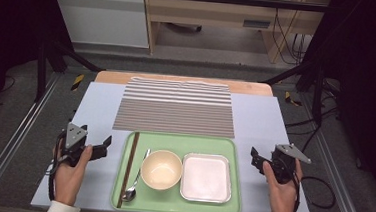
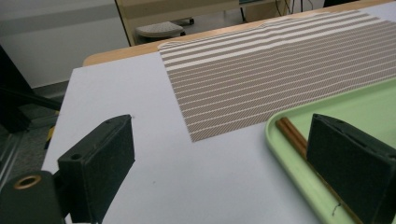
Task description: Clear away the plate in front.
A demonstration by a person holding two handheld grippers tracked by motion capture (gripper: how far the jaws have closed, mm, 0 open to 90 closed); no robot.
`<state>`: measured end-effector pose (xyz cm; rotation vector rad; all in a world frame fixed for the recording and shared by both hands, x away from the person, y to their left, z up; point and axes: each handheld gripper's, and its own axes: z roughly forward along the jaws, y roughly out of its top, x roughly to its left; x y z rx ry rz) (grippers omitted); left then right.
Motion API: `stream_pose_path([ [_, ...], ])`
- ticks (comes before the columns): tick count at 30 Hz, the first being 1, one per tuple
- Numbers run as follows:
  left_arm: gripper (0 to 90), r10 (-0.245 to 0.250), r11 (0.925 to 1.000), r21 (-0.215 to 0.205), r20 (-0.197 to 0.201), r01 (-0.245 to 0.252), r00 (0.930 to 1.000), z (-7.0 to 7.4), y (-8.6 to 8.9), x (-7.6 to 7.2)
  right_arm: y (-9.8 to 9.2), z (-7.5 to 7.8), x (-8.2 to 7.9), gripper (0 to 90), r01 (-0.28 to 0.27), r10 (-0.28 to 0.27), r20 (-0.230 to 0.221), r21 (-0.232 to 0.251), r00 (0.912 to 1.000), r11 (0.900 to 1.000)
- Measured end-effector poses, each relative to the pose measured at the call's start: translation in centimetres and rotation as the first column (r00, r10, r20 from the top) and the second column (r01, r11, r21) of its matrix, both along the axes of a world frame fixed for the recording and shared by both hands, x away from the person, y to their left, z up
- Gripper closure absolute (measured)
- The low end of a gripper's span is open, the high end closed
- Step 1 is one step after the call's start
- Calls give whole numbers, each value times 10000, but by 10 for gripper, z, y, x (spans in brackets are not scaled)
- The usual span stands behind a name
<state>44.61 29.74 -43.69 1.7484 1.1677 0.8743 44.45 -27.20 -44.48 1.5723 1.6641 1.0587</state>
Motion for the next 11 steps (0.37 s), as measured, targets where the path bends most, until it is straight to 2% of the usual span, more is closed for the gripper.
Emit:
stream_pose_path([
  [2,70,12,10000,-21,-35,-12,10000,-3,6,-5,-7,-1,1,113,-93,93,64,-36,9999,9999],
  [4,65,62,9999,-84,-101,-63,9999,-9,12,-12,-13,-3,0,148,17,-17,78,-31,10000,10000],
  [5,64,80,9997,-225,-193,-84,9998,-11,16,-13,-19,-8,-2,162,97,-94,138,-227,9999,9997],
  [6,64,186,9969,-760,-216,-202,9996,-13,22,-15,-22,-11,-3,162,126,-112,270,-506,9996,9986],
  [7,64,272,9956,-887,-156,-284,9995,-13,25,-14,-24,-14,-4,154,157,-130,411,-680,9991,9976],
  [9,64,314,9952,-930,-29,-315,9995,-12,27,-13,-26,-18,-6,132,225,-186,589,-669,9981,9975],
  [11,61,279,9953,-927,-64,-283,9996,-13,28,-12,-27,-20,-6,122,200,-147,681,-786,9976,9967],
])
